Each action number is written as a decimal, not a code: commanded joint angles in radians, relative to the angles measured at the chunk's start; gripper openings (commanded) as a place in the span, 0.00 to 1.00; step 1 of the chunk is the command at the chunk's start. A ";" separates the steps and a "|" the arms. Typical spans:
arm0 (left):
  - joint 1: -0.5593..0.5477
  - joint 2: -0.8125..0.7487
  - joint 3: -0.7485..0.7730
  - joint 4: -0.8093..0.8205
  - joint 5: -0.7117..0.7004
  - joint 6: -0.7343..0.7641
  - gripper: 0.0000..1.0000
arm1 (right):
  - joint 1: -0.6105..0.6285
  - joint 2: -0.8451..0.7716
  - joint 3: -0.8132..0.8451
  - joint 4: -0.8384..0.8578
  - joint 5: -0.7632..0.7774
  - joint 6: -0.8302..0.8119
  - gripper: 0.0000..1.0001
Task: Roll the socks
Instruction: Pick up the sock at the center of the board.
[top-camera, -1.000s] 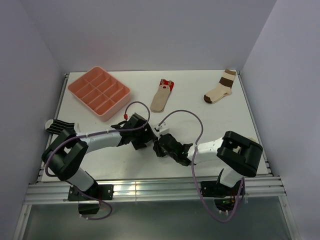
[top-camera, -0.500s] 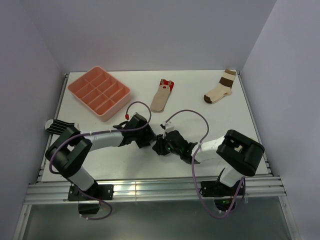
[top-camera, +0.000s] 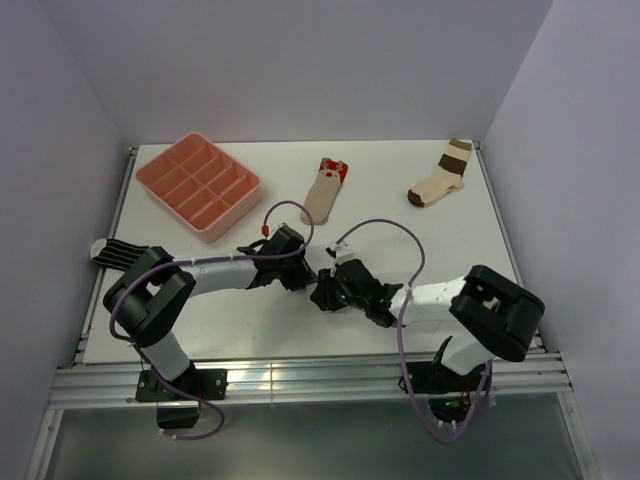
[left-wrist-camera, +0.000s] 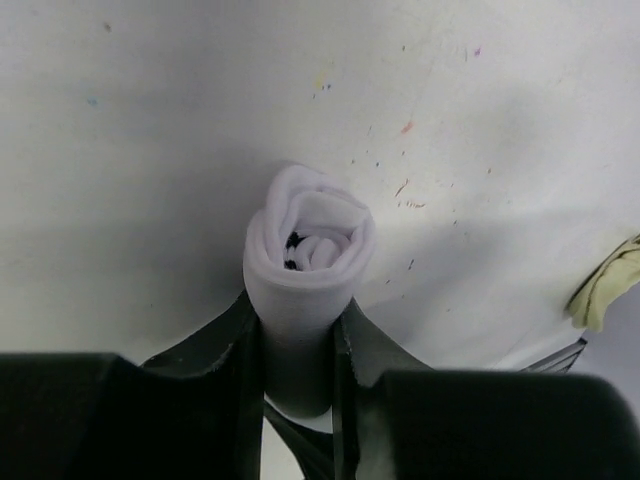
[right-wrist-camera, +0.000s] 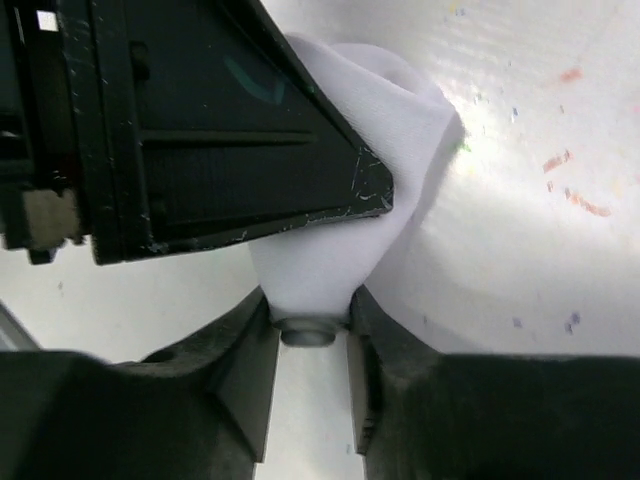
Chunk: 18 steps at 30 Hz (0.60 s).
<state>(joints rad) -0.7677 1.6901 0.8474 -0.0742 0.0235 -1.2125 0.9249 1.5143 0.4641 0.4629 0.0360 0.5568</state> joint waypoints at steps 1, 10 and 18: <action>-0.001 0.007 0.004 -0.231 -0.175 0.099 0.00 | 0.003 -0.126 0.004 -0.133 -0.002 -0.008 0.40; 0.033 -0.084 0.272 -0.384 -0.359 0.332 0.00 | -0.057 -0.443 0.174 -0.535 -0.025 -0.107 0.64; 0.179 -0.130 0.492 -0.415 -0.378 0.634 0.00 | -0.150 -0.644 0.334 -0.799 -0.062 -0.213 0.85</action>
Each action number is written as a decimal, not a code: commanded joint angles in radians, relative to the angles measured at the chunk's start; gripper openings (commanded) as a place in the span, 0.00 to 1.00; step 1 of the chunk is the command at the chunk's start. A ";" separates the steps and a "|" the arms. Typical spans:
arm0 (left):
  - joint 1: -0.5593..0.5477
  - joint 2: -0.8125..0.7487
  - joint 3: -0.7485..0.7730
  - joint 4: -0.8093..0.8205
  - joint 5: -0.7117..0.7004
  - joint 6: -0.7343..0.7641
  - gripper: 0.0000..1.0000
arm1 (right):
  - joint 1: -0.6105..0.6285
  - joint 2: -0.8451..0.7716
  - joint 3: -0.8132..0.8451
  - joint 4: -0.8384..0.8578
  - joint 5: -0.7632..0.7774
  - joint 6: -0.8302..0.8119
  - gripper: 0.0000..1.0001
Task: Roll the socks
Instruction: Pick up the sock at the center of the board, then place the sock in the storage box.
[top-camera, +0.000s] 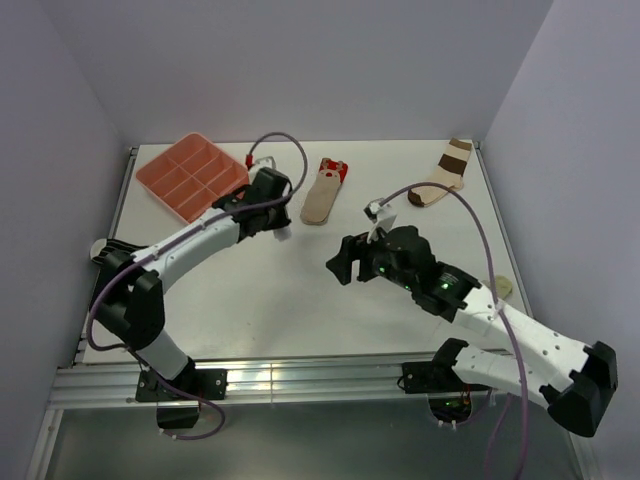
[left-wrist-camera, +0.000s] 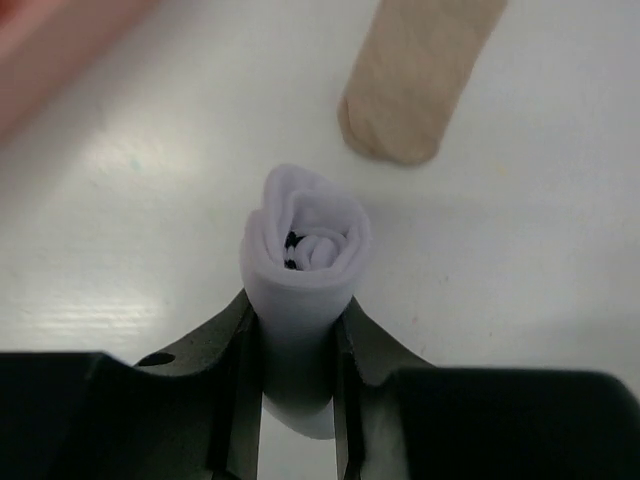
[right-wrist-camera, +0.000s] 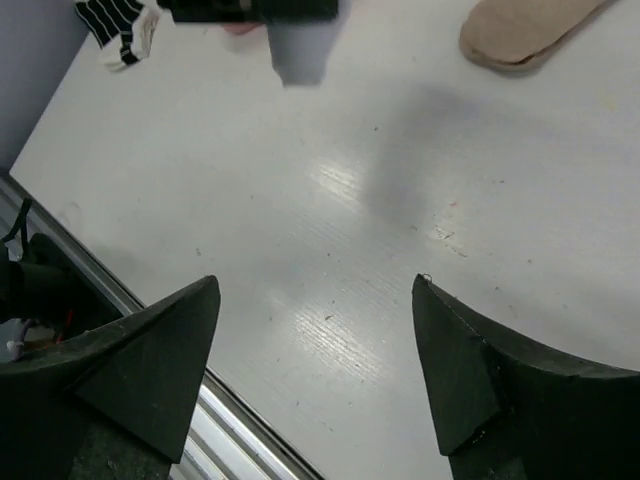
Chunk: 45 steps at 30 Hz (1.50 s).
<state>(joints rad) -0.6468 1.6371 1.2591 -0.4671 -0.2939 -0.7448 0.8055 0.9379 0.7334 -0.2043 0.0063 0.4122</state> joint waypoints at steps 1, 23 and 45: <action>0.085 -0.086 0.092 -0.009 -0.066 0.195 0.00 | -0.038 -0.103 0.078 -0.147 -0.038 -0.075 0.87; 0.582 -0.017 0.207 0.240 0.366 1.010 0.00 | -0.057 -0.137 0.152 -0.181 0.018 0.004 0.94; 0.697 0.173 0.146 0.111 0.536 1.174 0.00 | -0.078 0.052 0.255 -0.185 0.006 -0.012 0.93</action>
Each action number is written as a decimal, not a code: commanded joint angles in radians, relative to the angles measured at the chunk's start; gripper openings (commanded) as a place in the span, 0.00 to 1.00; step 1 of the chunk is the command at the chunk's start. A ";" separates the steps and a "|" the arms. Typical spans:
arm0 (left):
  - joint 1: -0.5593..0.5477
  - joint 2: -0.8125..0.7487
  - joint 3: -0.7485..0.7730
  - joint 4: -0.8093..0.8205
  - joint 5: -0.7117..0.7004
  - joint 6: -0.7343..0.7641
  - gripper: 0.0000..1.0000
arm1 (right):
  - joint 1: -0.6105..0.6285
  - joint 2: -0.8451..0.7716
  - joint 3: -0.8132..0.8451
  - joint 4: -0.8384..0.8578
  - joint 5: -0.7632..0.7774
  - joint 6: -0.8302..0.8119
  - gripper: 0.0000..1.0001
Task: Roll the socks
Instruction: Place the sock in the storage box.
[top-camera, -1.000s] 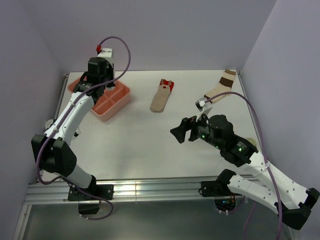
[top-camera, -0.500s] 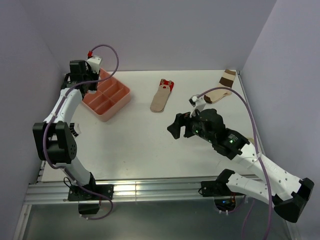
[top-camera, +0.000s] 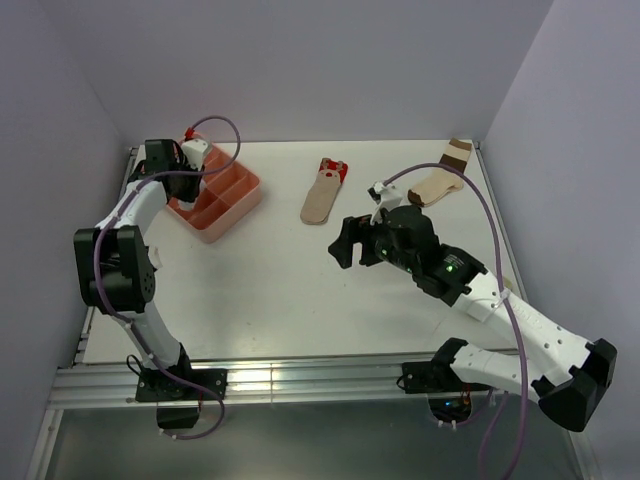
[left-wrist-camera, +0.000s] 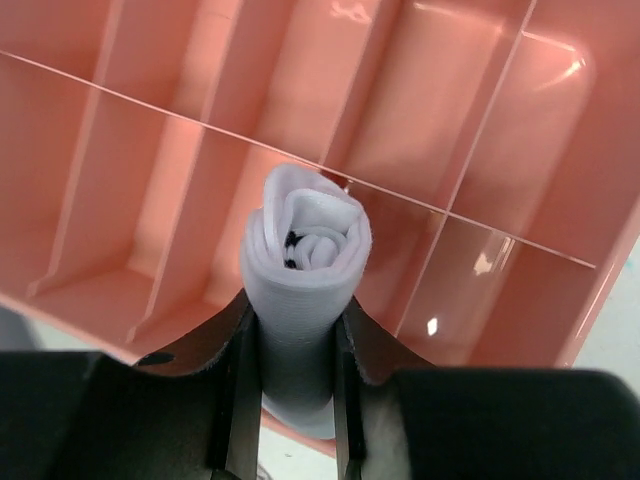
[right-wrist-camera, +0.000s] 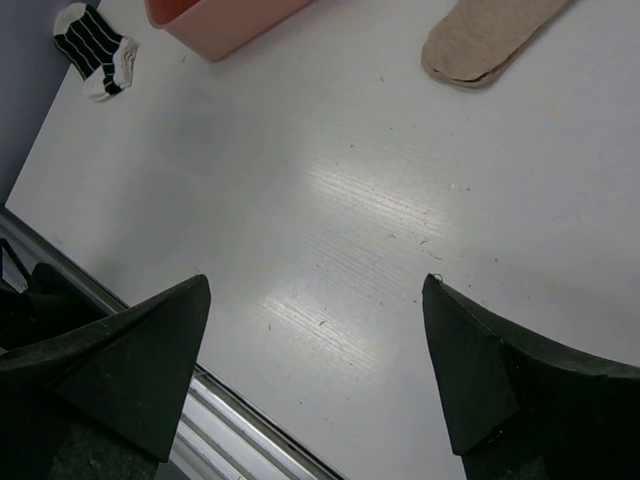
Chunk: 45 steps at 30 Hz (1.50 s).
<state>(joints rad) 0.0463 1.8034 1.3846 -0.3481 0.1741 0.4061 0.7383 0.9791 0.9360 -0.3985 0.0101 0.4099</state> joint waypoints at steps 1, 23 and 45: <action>0.004 0.022 0.025 -0.028 0.073 0.031 0.00 | -0.013 0.018 0.056 0.012 0.002 -0.011 0.93; 0.007 0.160 0.120 -0.160 0.070 0.039 0.15 | -0.053 0.084 0.069 0.026 -0.064 -0.062 0.93; 0.006 0.077 0.128 -0.169 0.056 0.057 0.68 | -0.082 0.081 0.057 0.041 -0.101 -0.059 0.92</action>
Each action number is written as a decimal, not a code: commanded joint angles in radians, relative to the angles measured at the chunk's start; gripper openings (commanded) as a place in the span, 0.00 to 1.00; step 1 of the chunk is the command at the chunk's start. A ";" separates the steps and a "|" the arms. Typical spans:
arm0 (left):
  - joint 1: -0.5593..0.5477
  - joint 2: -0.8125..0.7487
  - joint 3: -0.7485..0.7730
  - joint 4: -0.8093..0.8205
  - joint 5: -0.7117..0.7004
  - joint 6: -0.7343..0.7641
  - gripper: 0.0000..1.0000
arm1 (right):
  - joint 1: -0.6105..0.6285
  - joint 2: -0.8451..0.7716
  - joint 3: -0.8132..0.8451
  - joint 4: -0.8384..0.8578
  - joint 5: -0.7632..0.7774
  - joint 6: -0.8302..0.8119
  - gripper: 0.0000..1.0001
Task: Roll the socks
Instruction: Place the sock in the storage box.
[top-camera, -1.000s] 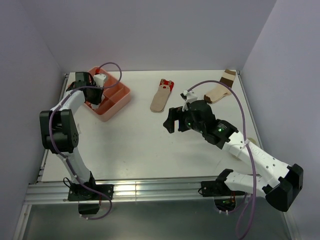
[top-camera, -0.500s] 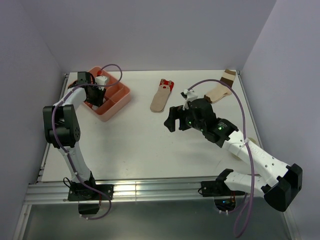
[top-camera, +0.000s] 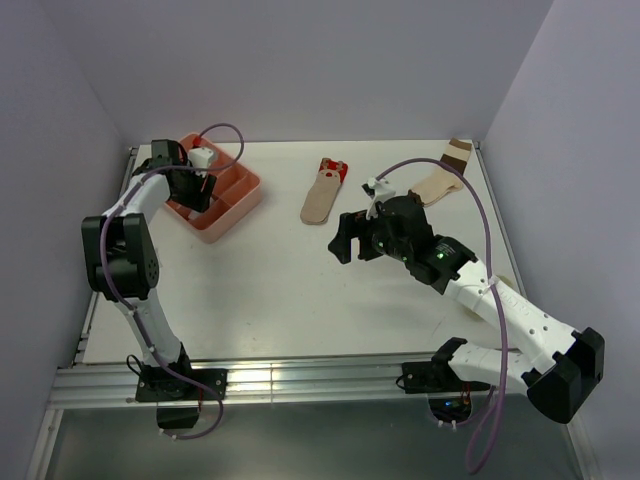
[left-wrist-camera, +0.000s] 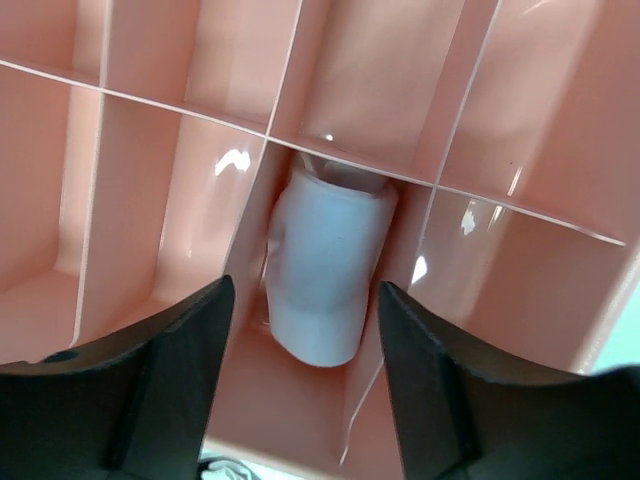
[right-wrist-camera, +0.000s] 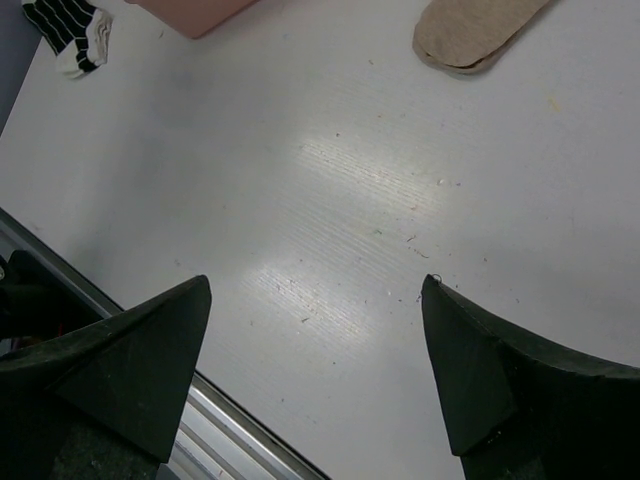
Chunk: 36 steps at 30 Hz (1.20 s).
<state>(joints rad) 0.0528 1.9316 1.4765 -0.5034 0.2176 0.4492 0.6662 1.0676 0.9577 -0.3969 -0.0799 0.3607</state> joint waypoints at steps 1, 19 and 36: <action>-0.001 -0.065 0.039 -0.014 0.011 0.011 0.71 | -0.011 -0.008 0.036 0.040 -0.008 -0.009 0.92; -0.001 -0.462 -0.007 0.175 -0.170 -0.605 0.82 | -0.088 0.161 0.150 0.093 0.017 0.014 0.89; -0.044 -0.723 -0.232 -0.026 -0.149 -0.882 0.97 | -0.091 0.974 0.745 0.047 0.216 -0.095 0.46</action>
<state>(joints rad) 0.0319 1.2804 1.2575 -0.5186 0.0410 -0.4110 0.5797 1.9701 1.6035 -0.3191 0.0811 0.2886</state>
